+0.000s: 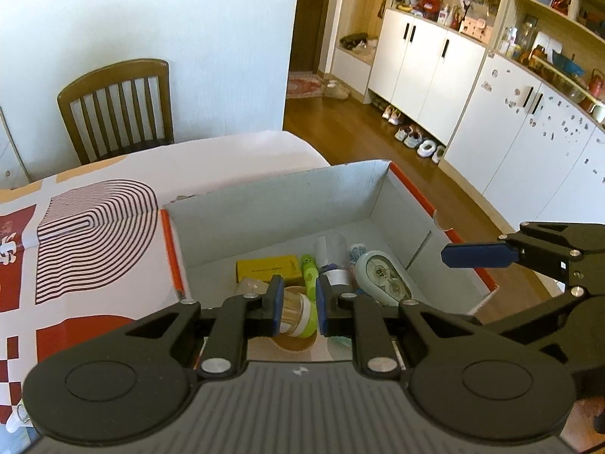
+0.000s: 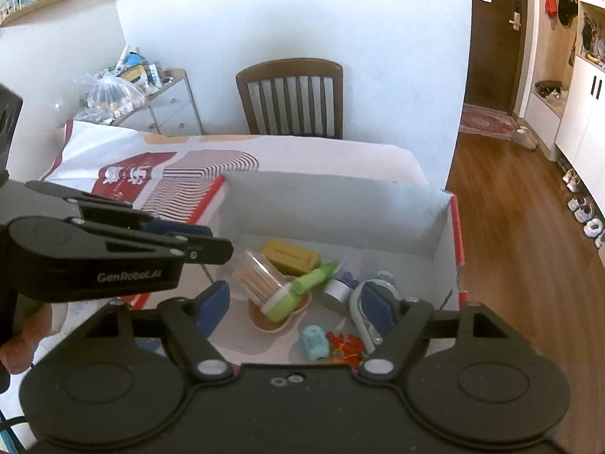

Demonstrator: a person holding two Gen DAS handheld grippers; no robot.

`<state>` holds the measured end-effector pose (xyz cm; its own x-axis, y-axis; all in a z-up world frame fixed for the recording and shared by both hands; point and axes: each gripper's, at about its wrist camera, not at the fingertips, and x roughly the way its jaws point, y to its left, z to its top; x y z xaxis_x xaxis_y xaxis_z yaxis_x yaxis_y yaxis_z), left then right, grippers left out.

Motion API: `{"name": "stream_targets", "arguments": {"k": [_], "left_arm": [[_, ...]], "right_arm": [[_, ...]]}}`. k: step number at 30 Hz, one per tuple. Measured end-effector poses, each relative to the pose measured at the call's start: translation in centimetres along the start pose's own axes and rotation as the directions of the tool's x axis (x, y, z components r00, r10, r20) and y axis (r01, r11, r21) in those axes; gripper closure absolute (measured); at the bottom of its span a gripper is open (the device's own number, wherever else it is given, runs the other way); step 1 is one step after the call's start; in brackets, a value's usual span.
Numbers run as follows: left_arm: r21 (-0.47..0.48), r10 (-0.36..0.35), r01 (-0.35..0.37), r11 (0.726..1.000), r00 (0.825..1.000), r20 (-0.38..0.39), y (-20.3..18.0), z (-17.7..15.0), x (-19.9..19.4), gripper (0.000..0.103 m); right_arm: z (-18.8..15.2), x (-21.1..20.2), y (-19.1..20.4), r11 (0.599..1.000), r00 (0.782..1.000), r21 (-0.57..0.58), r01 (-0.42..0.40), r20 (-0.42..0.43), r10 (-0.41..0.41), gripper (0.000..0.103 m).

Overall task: Organize rigid objects
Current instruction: 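Open both tools to drop the highlighter and dragon keychain into the shoebox, then withdraw both tools from the shoebox toward the glue stick and binder clip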

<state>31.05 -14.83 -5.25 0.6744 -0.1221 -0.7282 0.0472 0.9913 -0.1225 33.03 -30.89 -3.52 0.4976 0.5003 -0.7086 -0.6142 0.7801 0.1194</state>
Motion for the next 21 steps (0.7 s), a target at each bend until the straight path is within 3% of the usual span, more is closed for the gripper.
{"name": "stream_targets", "arguments": {"k": [4,6,8,10,16,21], "left_arm": [[-0.008,0.013,-0.013,1.000,0.999,0.031,1.3,-0.9,-1.7,0.086],[-0.014,0.024,-0.024,1.000,0.999,0.044,2.1,-1.5,-2.5,0.078],[-0.017,0.041,-0.040,0.999,0.997,0.061,2.9,-2.0,-3.3,0.050],[-0.014,0.053,-0.052,0.999,0.995,0.087,3.6,-2.7,-4.3,0.035],[-0.031,0.052,-0.049,0.998,0.993,0.103,6.9,-4.6,-6.9,0.035],[-0.029,0.077,-0.074,0.997,0.989,0.124,10.4,-5.7,-9.0,0.027]], "right_arm": [[0.1,-0.5,1.1,1.000,1.000,0.005,-0.006,0.015,0.006,0.024],[0.0,-0.7,1.8,1.000,1.000,0.001,-0.002,0.025,0.002,0.023],[-0.1,-0.8,2.6,1.000,0.999,0.001,-0.006,0.034,0.006,0.022],[-0.2,-0.9,3.5,1.000,0.999,0.003,-0.012,0.044,0.012,0.020],[-0.6,-0.8,7.0,0.999,0.996,-0.001,-0.038,0.079,0.038,0.016],[-0.6,-0.2,10.5,0.998,0.994,-0.009,-0.061,0.091,0.062,0.010]]}}
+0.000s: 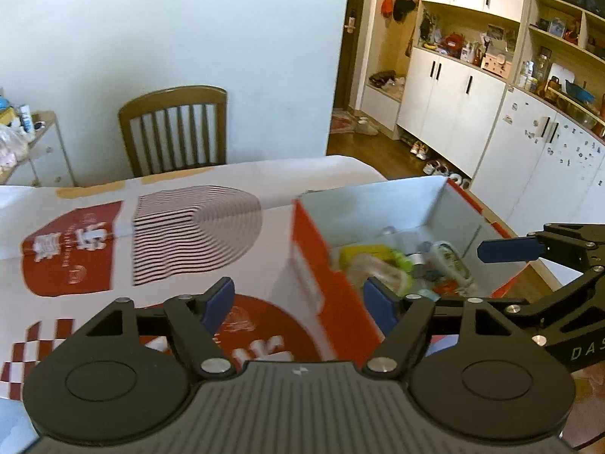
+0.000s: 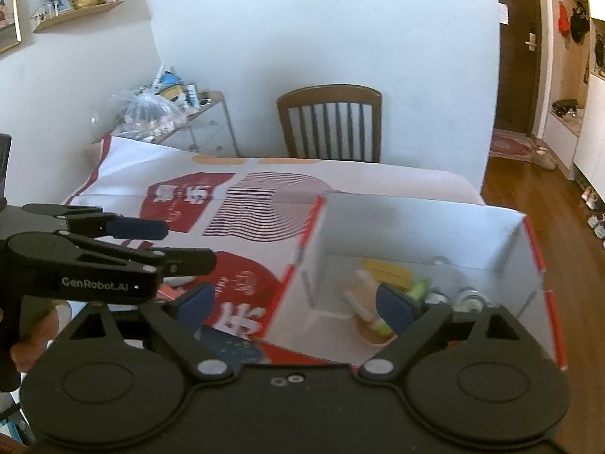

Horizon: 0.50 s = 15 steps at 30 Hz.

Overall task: Organize rigid objects
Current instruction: 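Withdraw both tools from the shoebox toward the glue stick and binder clip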

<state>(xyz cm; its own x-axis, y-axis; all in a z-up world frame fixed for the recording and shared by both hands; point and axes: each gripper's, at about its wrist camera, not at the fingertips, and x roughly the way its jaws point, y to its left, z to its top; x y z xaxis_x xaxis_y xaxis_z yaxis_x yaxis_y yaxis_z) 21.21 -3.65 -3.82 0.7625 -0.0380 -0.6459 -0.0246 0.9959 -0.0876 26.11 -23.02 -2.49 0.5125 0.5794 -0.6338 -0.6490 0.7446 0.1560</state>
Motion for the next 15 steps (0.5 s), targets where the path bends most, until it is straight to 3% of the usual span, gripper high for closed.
{"name": "stream_targets", "arguments": {"k": [6,15], "left_arm": [[0.015,0.017,-0.017,1.000,1.000,0.003,4.3,-1.2,-1.5,0.021],[-0.010,0.004,-0.004,1.000,1.000,-0.005,9.8,-2.9,-2.5,0.018]], "right_arm": [[-0.3,1.4,4.3,0.999,1.000,-0.045,-0.027,0.012,0.028,0.001],[-0.7,4.3,10.0,0.990,0.997,-0.124,-0.071,-0.019,0.069,0.000]]}}
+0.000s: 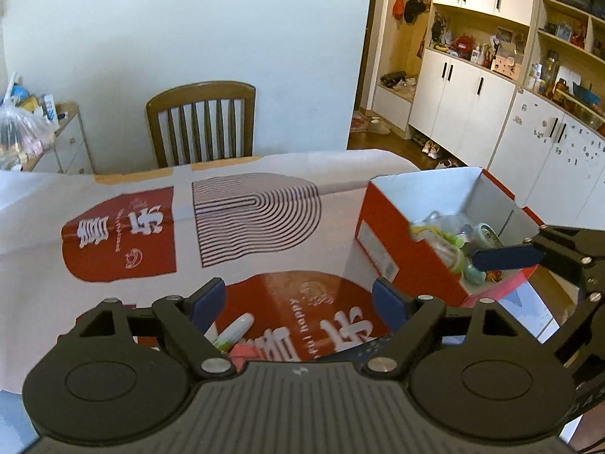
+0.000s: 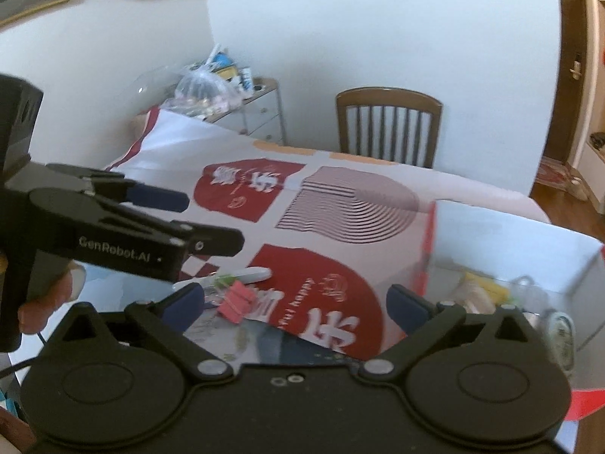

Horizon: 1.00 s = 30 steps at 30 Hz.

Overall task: Organize rigid objects
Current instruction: 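Withdraw both tools from the shoebox toward the glue stick and binder clip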

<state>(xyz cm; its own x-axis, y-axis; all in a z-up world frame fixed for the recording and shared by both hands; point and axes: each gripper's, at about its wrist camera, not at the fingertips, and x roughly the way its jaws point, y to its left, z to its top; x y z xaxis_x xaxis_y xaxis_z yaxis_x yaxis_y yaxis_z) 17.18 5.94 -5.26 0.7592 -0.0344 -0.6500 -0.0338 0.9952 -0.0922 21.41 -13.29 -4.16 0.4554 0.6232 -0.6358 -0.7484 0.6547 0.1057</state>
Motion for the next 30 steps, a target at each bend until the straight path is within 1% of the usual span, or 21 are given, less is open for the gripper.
{"name": "stream_targets", "arguments": {"k": [3,5,6,11,16,19,22,27,30], "left_arm": [[-0.005,-0.001,0.001,1.000,1.000,-0.007,1.2,-0.5,0.1,0.015],[-0.006,0.011,-0.011,1.000,1.000,-0.013,2.1,-0.7,0.2,0.006],[-0.012,0.021,-0.022,1.000,1.000,-0.020,2.5,-0.9,0.3,0.005],[-0.050,0.036,-0.038,0.998,0.998,-0.051,5.3,-2.0,1.5,0.004],[-0.078,0.036,-0.041,0.996,0.997,-0.061,7.9,-3.2,2.8,0.004],[-0.082,0.063,-0.068,0.994,0.996,-0.065,9.4,-4.1,3.8,0.004],[-0.100,0.054,-0.062,0.993,0.995,-0.083,10.8,-5.0,5.1,0.004],[-0.114,0.045,-0.059,0.992,0.992,-0.118,12.3,-6.2,7.2,0.004],[-0.120,0.036,-0.054,0.991,0.989,-0.143,13.1,-6.8,8.4,0.004]], "right_arm": [[0.1,1.3,1.3,1.000,1.000,-0.016,-0.014,-0.023,0.013,0.000],[0.1,2.0,2.0,0.999,0.999,-0.026,-0.021,-0.038,0.020,0.000],[0.1,2.4,2.3,0.999,0.999,-0.032,-0.025,-0.044,0.024,0.000],[-0.1,4.4,4.0,0.995,0.995,-0.088,-0.055,-0.086,0.047,0.000],[-0.4,6.6,4.9,0.990,0.990,-0.123,-0.075,-0.130,0.059,0.000],[-0.4,8.0,5.1,0.987,0.986,-0.135,-0.088,-0.150,0.067,0.000],[-0.6,9.8,5.5,0.981,0.981,-0.168,-0.101,-0.182,0.070,0.001],[-0.8,12.4,6.1,0.963,0.969,-0.230,-0.139,-0.233,0.084,0.001],[-1.0,13.8,6.7,0.943,0.961,-0.288,-0.165,-0.264,0.087,0.003]]}}
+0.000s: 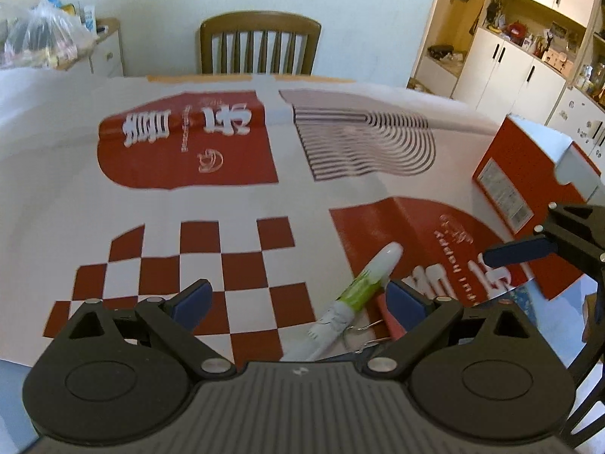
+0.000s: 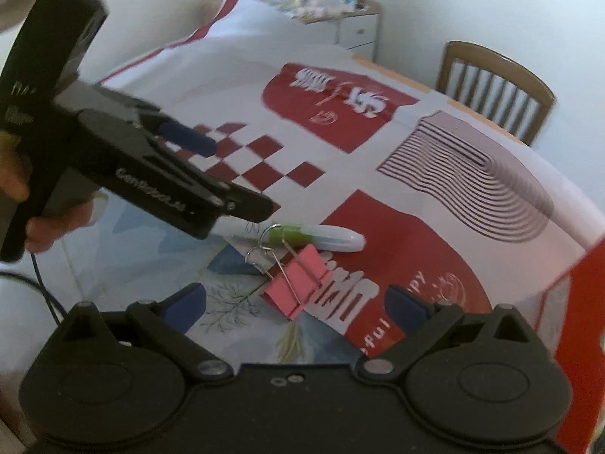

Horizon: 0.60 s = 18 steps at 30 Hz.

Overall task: Organize rigid objects
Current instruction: 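Withdraw both tools from the shoebox toward the glue stick and binder clip, then grasp the white glue stick with the left tool while the right tool grasps the pink binder clip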

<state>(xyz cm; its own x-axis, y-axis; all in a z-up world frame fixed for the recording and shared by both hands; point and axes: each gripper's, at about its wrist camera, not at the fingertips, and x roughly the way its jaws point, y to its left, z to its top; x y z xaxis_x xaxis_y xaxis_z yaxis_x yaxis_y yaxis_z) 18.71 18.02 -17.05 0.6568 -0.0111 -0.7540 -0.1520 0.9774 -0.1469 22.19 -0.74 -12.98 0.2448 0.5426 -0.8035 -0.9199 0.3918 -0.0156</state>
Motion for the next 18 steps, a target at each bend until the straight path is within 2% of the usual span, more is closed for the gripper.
{"name": "stream_targets", "arguments": {"k": [6,15,18], "left_arm": [[0.036,0.011,-0.011,0.999,1.000,0.000,0.1,-0.4,1.2,0.004],[0.090,-0.020,0.022,0.996,1.000,-0.018,-0.3,-0.7,3.0,0.005],[0.105,-0.037,0.039,0.994,0.999,-0.024,-0.4,-0.7,3.4,0.013]], "right_arm": [[0.6,2.3,0.6,0.992,0.999,-0.123,-0.016,-0.042,0.011,0.008],[1.0,4.5,0.1,0.987,0.996,-0.148,-0.055,-0.074,0.044,0.024],[1.0,4.7,0.1,0.983,0.996,-0.170,-0.063,-0.071,0.052,0.026]]}}
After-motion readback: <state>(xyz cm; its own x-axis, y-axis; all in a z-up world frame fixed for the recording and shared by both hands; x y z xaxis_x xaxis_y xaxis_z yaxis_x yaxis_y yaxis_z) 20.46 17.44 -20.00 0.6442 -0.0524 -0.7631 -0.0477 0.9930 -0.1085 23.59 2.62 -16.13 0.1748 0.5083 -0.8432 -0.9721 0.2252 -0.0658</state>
